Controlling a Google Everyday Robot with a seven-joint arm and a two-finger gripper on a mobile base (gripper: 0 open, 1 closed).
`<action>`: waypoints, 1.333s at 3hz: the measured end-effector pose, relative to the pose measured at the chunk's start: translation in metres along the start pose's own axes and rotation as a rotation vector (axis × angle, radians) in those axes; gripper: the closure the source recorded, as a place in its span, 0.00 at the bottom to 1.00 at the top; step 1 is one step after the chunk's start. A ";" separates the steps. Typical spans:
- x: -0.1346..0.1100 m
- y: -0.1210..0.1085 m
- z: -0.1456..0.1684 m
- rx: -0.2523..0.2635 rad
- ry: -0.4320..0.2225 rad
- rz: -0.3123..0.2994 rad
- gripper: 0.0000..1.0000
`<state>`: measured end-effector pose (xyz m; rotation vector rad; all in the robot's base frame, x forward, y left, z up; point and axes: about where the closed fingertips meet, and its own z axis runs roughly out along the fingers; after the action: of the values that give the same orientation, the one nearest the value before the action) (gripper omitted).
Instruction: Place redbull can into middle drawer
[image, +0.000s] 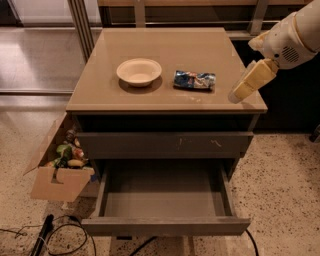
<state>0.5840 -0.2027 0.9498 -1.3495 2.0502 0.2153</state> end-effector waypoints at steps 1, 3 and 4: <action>-0.005 0.002 0.008 -0.003 -0.017 0.013 0.00; -0.044 -0.036 0.081 0.014 -0.109 -0.049 0.00; -0.056 -0.057 0.114 0.016 -0.127 -0.070 0.00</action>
Offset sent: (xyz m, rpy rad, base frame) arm 0.0830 0.0609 -0.0266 0.0682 -0.1176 0.0628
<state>0.6968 -0.1329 0.9087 -1.3598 1.8928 0.2466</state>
